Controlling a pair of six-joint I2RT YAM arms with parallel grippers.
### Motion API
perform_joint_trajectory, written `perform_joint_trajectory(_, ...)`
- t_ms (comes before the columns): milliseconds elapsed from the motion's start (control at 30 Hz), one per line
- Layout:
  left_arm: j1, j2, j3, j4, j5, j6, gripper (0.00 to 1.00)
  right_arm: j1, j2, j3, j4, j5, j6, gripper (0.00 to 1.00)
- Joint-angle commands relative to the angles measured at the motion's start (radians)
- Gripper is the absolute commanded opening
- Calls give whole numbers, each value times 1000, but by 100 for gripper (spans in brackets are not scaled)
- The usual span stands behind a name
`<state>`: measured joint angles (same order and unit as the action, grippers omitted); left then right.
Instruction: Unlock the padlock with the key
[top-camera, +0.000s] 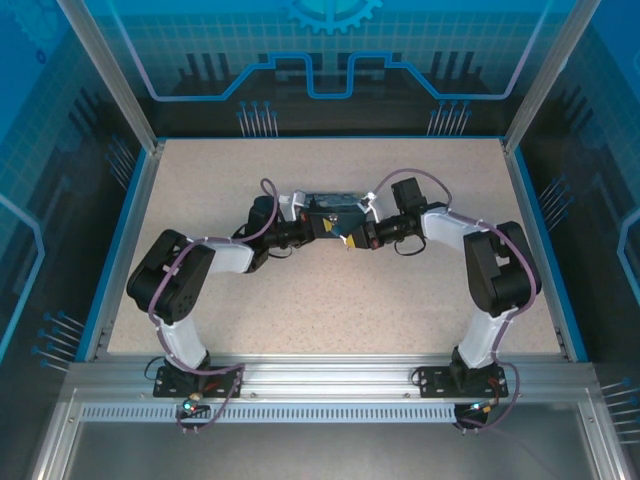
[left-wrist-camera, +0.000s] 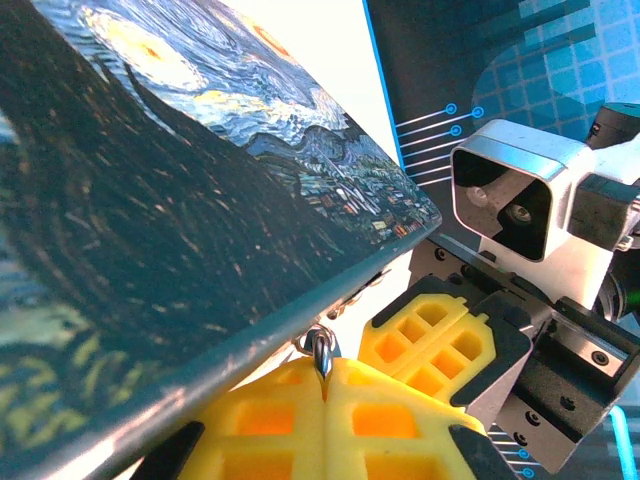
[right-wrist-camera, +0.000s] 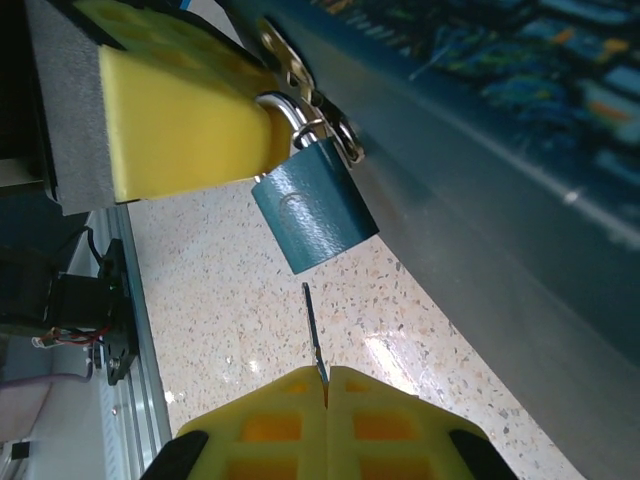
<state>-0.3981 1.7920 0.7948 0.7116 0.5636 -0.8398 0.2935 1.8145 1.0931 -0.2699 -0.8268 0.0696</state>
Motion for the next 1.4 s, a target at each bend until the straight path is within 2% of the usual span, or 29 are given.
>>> perform_joint_trajectory(0,7,-23,-9,59,36,-1,0,-1,21,22,-29,4,-18,0)
perform_joint_trajectory(1000,8,-8,-24,82,38,0,0,0,11,24,68,-11,57,0)
perform_joint_trajectory(1367,8,1,-23,107,47,-10,0,19,0,39,21,-39,11,0)
